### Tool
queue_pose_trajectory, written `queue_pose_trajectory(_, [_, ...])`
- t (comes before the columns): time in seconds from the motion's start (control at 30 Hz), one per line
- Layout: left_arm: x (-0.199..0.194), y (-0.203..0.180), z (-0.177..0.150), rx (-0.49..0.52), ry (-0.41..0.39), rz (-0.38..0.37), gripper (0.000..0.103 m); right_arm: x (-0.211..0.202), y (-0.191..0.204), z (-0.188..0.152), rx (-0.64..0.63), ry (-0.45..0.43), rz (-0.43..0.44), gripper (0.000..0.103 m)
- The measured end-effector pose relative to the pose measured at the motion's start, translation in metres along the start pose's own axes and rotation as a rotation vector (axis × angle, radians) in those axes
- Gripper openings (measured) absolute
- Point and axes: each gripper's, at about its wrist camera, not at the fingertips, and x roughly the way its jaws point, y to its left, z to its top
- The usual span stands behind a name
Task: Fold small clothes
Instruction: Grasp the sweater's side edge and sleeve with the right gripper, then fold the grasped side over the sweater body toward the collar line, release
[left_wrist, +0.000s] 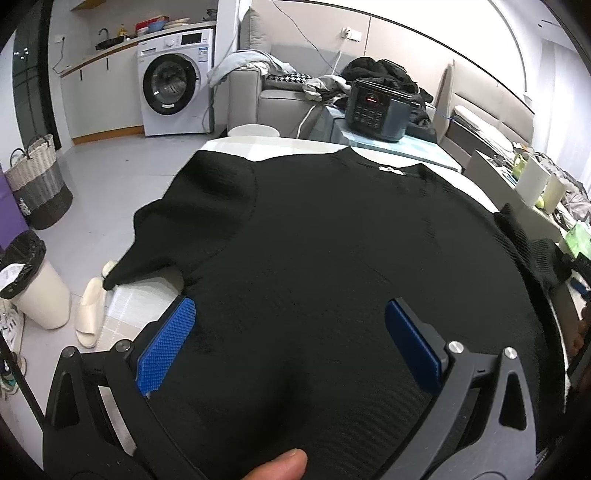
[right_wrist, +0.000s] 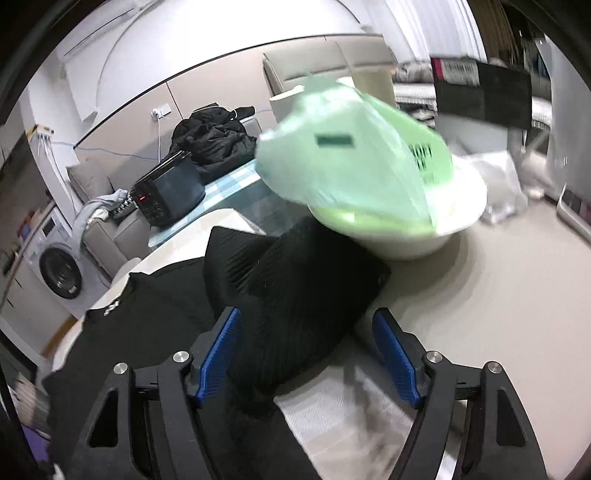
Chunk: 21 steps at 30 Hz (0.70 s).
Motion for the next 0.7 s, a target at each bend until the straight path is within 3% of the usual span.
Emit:
queue_pose_trajectory(0.13, [0.007, 0.003, 0.002, 0.004, 0.001, 0.015, 0.102, -0.004, -0.009, 0.011, -0.048, -0.029, -0.064, 0.075])
queue_pose_trajectory(0.2, [0.012, 0.005, 0.001, 0.003, 0.009, 0.019, 0.102, 0.004, -0.016, 0.018, -0.053, 0.003, -0.081, 0.074])
queue_pose_trajectory(0.3, [0.018, 0.007, 0.0, -0.007, 0.02, 0.018, 0.102, 0.019, -0.021, 0.023, -0.08, 0.069, -0.115, 0.057])
queue_pose_trajectory(0.4, [0.023, 0.01, 0.0, -0.013, 0.026, 0.019, 0.102, 0.025, -0.015, 0.024, -0.176, 0.078, -0.198, 0.044])
queue_pose_trajectory(0.43, [0.025, 0.01, 0.001, -0.015, 0.028, 0.018, 0.102, 0.027, -0.014, 0.024, -0.198, 0.073, -0.201, 0.033])
queue_pose_trajectory(0.47, [0.024, 0.01, 0.0, -0.015, 0.028, 0.017, 0.102, 0.027, -0.012, 0.024, -0.206, 0.072, -0.179, 0.022])
queue_pose_trajectory(0.53, [0.023, 0.01, -0.001, -0.014, 0.025, 0.015, 0.102, 0.028, -0.006, 0.024, -0.225, 0.072, -0.171, 0.012])
queue_pose_trajectory(0.7, [0.015, 0.017, 0.0, -0.02, 0.008, 0.018, 0.102, 0.017, 0.015, 0.019, -0.257, 0.039, -0.051, 0.01])
